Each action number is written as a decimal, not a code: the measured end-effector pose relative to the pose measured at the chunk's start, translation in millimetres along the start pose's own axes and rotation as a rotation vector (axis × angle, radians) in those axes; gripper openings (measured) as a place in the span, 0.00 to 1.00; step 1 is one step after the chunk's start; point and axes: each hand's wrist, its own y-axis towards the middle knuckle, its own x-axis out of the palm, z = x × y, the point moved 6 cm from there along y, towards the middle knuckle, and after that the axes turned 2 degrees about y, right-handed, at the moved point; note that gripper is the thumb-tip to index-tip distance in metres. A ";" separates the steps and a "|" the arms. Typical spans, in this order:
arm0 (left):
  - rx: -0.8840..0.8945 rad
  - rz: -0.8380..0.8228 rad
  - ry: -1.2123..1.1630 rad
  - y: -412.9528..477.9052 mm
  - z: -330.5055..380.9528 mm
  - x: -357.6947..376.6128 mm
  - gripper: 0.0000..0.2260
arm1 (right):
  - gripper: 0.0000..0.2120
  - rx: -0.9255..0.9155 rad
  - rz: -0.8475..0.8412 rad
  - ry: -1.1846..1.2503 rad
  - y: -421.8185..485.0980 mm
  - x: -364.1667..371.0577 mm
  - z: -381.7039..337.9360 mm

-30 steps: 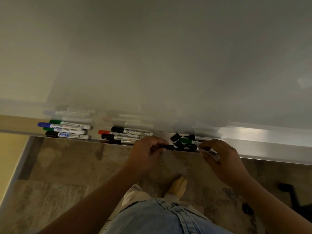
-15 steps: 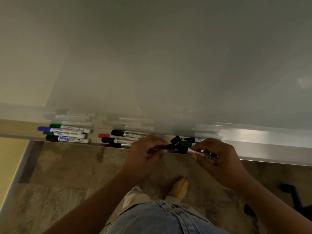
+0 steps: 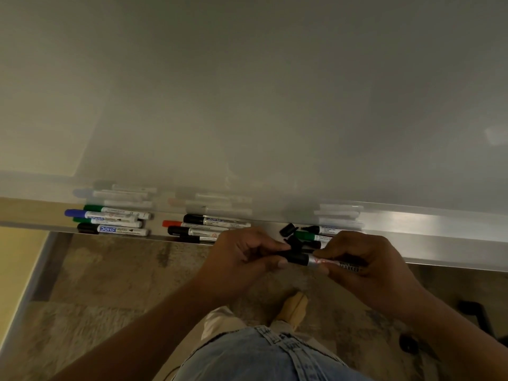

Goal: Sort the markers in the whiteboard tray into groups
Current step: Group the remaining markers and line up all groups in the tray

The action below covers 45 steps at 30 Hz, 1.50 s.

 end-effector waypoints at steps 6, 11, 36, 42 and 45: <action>0.052 -0.069 -0.093 7.1 32.2 -1.2 0.09 | 0.04 0.006 0.053 0.094 -4.2 -16.7 -28.5; 0.123 -0.148 0.154 14.2 38.4 9.5 0.09 | 0.06 0.023 0.070 0.093 -13.6 -20.9 -21.9; 0.017 0.016 1.209 43.3 -55.4 35.9 0.14 | 0.07 0.009 0.372 -0.846 -24.0 -17.4 107.9; -0.014 0.034 1.179 45.4 -58.7 31.9 0.13 | 0.07 -0.038 0.232 -0.846 -24.8 -5.5 101.2; -0.027 0.060 1.174 44.1 -57.4 28.3 0.12 | 0.07 0.026 0.141 -0.897 -23.7 0.0 102.3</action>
